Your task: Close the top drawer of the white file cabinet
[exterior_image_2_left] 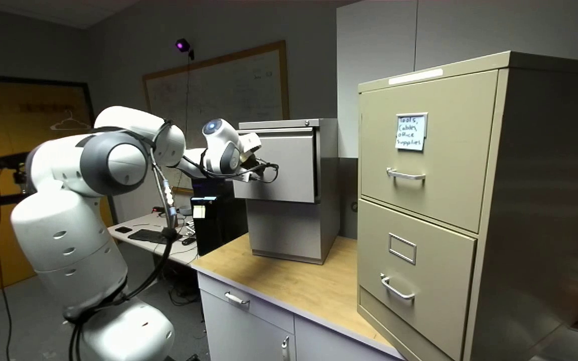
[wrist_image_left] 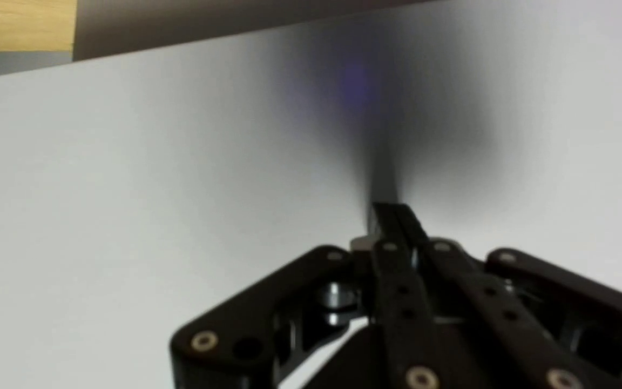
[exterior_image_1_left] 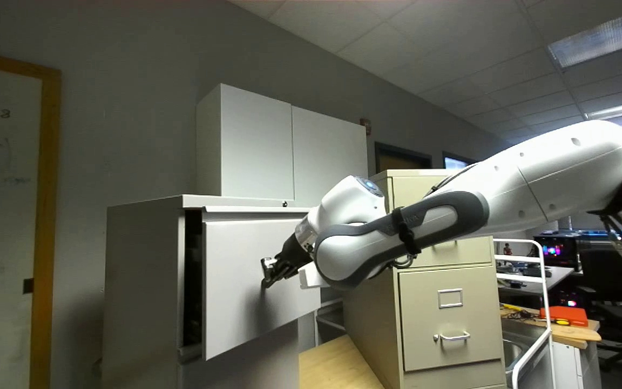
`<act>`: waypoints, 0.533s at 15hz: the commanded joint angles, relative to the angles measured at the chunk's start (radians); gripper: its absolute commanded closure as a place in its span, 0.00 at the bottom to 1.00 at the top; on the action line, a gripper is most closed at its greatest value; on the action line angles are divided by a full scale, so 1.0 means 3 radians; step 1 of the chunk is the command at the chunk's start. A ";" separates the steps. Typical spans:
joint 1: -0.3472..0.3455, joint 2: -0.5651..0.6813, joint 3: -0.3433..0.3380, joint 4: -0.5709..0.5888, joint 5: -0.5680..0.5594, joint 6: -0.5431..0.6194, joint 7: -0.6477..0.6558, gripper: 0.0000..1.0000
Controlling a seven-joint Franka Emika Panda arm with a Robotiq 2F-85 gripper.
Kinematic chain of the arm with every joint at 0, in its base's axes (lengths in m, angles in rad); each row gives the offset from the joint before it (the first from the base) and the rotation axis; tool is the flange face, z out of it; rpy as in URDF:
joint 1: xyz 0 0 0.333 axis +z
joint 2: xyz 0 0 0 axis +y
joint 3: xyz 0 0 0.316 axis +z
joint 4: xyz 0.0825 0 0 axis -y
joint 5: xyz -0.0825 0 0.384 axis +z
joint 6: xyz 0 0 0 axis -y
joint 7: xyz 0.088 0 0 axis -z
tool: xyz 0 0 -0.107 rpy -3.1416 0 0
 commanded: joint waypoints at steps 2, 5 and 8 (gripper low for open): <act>-0.0067 0.0588 0.0168 0.0720 -0.0279 -0.0140 0.0289 0.95; -0.0031 0.0869 0.0146 0.1051 -0.0518 -0.0244 0.0446 0.95; 0.0030 0.1083 0.0116 0.1327 -0.0661 -0.0348 0.0537 0.95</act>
